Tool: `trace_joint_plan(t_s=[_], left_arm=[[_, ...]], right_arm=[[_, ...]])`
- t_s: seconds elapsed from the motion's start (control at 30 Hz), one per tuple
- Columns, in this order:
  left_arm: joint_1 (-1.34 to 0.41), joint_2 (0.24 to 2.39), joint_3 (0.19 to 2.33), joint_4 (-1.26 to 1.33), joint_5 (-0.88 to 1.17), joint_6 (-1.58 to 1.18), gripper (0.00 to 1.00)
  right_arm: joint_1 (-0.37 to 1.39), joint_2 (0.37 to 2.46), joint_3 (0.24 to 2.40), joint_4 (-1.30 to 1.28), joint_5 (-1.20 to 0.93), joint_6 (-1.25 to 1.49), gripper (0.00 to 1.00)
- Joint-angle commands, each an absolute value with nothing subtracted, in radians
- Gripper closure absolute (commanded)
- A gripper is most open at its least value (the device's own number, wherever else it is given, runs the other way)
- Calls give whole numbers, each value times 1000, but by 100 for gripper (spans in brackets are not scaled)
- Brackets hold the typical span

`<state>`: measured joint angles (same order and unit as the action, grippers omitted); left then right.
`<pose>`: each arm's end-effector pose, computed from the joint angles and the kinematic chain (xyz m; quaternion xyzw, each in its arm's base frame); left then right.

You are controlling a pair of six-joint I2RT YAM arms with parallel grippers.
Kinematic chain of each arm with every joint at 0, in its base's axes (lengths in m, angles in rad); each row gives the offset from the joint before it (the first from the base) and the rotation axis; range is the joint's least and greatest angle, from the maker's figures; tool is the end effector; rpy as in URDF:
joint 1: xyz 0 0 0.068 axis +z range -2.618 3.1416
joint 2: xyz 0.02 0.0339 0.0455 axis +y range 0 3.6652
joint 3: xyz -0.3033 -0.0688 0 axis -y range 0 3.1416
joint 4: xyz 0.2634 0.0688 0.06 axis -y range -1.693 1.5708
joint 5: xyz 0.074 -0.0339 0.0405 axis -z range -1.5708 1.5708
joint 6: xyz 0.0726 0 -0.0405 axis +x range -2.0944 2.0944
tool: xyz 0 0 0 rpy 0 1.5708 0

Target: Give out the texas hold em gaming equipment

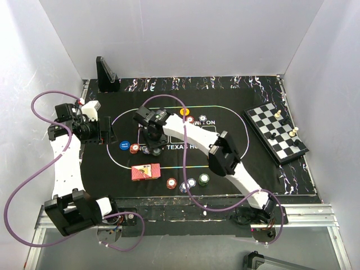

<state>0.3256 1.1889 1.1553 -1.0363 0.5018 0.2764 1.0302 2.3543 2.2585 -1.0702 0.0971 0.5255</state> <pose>0.2370 0.0432 0.3253 0.0384 0.9397 -0.1585 0.3006 0.2940 0.4762 0.2285 -0.2348 0.9499 0.1070 0.1764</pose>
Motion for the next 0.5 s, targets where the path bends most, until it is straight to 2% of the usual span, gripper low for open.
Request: trace_joint_plan(t_s=[0.0,0.13,0.47], left_arm=[[336,1219,1149,-982,518,270,0],[339,1244,1147,-965,523,261,0],[347,1252,1141,-946,528,250,0]], right_arm=[[1038,2440,2493,-1138,23,509,78],[1054,2436,2422,-1023,-66,531,77],[1098,2539,2444,-924,-81,546,78]])
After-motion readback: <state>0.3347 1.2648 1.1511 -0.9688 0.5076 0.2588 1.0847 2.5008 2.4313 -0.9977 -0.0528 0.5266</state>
